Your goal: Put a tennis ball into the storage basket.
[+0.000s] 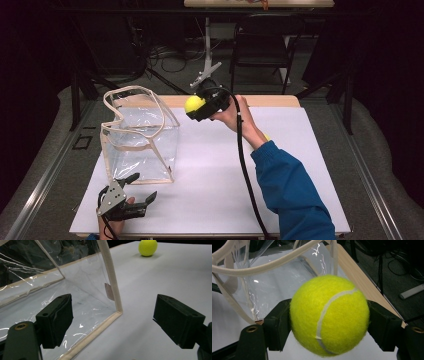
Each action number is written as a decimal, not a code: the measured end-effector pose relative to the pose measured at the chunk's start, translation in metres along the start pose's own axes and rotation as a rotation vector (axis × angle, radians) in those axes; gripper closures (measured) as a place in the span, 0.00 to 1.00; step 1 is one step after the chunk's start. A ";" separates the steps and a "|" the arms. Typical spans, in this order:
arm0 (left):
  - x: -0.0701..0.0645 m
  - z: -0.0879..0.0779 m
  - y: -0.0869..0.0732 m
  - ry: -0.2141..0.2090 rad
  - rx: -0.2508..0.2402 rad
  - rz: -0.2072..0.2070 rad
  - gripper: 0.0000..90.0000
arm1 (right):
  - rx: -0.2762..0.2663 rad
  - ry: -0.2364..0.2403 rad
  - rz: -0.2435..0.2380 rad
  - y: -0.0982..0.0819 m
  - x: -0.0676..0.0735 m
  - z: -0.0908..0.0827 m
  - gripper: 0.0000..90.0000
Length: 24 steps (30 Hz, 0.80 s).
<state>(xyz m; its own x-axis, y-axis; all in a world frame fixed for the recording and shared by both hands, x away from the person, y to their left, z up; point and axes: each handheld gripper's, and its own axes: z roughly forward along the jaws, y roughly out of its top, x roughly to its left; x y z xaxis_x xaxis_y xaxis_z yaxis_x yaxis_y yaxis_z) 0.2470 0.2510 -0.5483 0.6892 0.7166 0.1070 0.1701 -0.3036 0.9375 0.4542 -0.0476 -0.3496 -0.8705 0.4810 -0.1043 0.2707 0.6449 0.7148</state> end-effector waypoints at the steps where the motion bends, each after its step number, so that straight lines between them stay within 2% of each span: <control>1: 0.000 0.000 0.000 0.000 0.001 0.001 0.18 | -0.003 0.001 -0.003 0.001 0.000 0.000 0.29; 24: 0.000 0.000 0.000 0.001 -0.003 -0.002 0.18 | -0.048 0.002 -0.012 0.017 0.004 -0.002 0.29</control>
<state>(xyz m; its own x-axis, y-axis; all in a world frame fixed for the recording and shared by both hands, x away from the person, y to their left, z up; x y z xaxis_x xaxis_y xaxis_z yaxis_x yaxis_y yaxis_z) 0.2471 0.2513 -0.5482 0.6883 0.7178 0.1052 0.1696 -0.3002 0.9387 0.4548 -0.0363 -0.3365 -0.8745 0.4719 -0.1118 0.2398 0.6212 0.7460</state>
